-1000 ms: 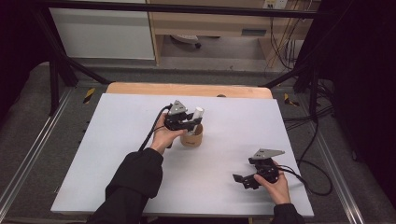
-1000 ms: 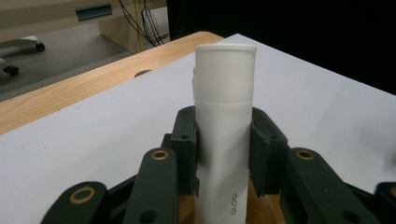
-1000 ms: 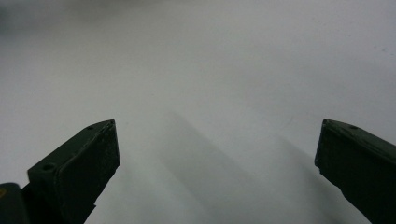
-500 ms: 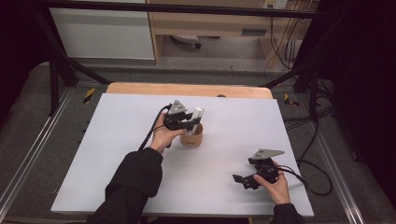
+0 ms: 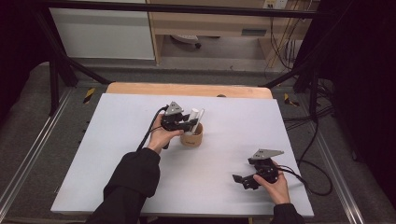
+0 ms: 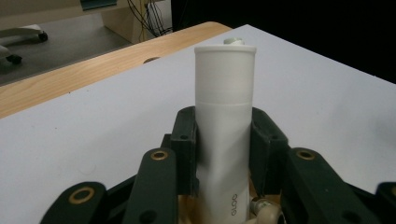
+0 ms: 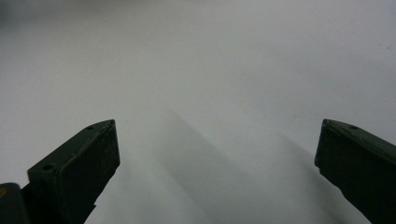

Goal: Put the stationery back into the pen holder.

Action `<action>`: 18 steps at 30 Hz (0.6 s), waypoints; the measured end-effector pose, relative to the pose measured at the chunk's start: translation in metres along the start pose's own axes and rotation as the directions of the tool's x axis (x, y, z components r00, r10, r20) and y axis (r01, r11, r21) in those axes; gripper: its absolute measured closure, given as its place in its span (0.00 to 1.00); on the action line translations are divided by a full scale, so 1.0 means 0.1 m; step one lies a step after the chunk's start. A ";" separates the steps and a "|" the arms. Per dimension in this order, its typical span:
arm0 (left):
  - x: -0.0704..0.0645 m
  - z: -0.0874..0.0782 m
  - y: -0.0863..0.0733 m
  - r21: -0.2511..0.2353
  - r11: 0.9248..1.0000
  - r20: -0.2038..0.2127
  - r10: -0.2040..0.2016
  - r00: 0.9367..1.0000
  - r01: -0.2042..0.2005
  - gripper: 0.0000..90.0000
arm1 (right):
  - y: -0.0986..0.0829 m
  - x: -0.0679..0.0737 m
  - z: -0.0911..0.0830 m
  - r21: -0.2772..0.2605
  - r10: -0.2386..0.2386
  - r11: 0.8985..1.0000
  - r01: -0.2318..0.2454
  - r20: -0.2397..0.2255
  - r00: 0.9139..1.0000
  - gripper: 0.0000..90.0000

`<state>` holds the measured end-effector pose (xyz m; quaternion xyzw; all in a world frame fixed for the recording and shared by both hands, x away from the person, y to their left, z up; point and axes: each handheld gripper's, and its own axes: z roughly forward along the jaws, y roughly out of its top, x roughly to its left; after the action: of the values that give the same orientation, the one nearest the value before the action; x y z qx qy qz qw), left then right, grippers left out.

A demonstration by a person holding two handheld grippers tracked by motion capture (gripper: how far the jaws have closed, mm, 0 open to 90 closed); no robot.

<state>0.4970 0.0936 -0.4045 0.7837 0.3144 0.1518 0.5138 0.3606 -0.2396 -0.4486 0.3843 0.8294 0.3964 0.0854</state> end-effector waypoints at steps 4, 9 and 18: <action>0.00 -0.01 0.01 0.009 1.000 -0.023 0.011 1.000 -0.010 0.67 | 0.00 0.00 0.00 0.001 0.003 1.000 -0.003 -0.002 1.000 0.01; 0.01 -0.04 0.03 0.002 1.000 -0.032 0.031 0.999 -0.031 0.62 | 0.00 0.00 0.01 0.002 0.000 1.000 0.000 -0.001 1.000 0.01; 0.06 -0.21 0.14 -0.027 0.999 -0.069 0.025 0.997 -0.027 0.45 | 0.00 0.00 0.01 0.005 0.003 1.000 -0.003 -0.002 1.000 0.01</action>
<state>0.4944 0.1087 -0.3840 0.7747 0.3193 0.1899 0.5117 0.3607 -0.2389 -0.4493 0.3852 0.8301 0.3947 0.0828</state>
